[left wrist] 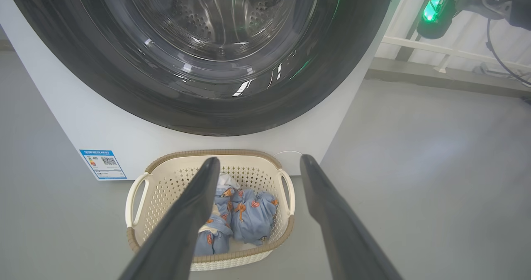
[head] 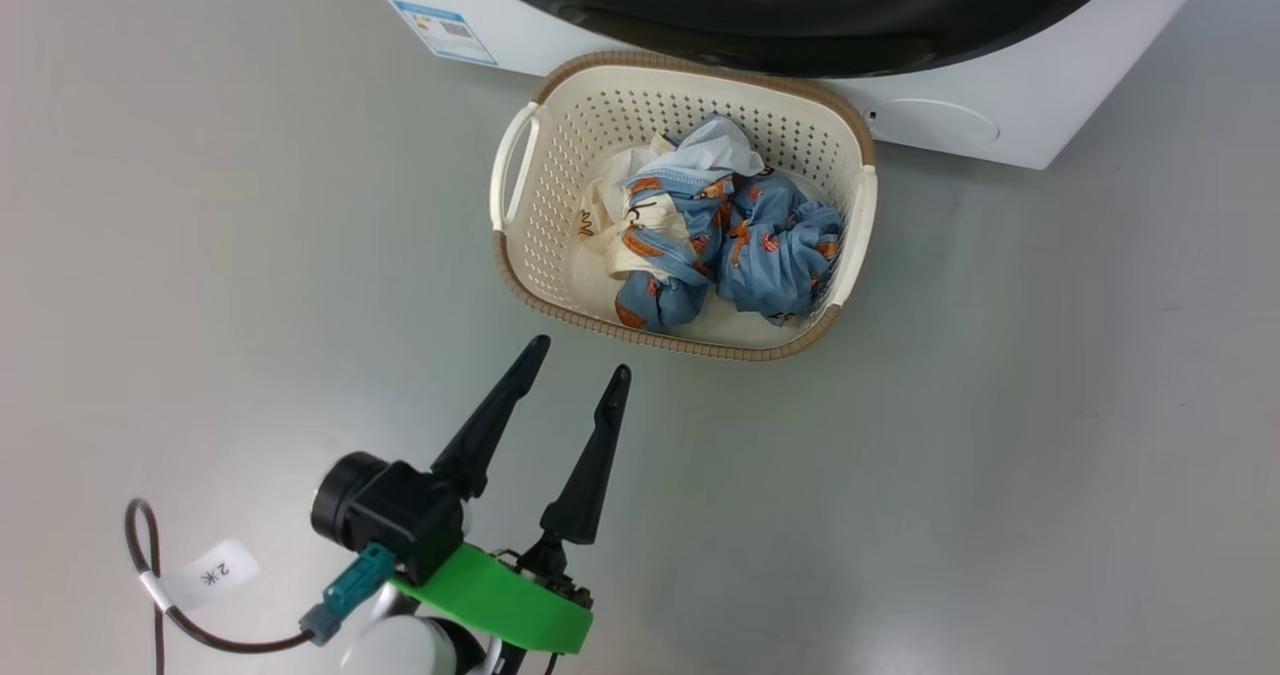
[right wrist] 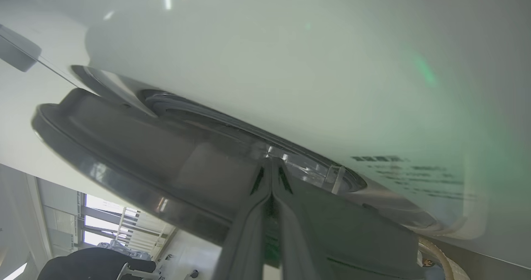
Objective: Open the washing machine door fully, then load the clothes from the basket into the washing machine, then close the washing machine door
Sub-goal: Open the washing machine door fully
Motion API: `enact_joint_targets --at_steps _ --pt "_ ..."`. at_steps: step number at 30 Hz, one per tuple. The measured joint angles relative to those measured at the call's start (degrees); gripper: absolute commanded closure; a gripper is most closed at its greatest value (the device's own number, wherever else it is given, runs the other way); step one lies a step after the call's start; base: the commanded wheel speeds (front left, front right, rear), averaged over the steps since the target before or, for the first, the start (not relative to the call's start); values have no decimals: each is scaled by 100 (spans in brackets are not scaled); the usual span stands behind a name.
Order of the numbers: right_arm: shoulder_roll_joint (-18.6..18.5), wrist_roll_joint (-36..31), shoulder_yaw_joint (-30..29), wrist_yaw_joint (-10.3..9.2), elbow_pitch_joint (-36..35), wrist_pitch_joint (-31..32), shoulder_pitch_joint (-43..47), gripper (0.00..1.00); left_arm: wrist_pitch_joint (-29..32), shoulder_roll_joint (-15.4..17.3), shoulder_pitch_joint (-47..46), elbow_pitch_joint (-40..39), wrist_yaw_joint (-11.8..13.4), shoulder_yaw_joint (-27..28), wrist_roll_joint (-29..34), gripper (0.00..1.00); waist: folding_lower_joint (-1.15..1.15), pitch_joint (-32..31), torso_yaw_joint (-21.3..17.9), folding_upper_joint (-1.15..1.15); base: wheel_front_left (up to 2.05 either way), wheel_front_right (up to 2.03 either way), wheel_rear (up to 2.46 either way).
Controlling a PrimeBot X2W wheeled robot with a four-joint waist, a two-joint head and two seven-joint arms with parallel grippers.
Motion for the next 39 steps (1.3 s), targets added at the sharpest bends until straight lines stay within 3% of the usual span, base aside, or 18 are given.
enact_joint_targets --at_steps 13,39 --pt "7 -171 127 -25 46 197 -49 100 0 -2 -2 -31 69 -79 -87 0 0 -55 78 0 0 0 0" --pt "534 -270 898 -25 -1209 397 1566 100 0 1 339 140 -118 240 142 0 -1 -933 -163 0 0 0 0"
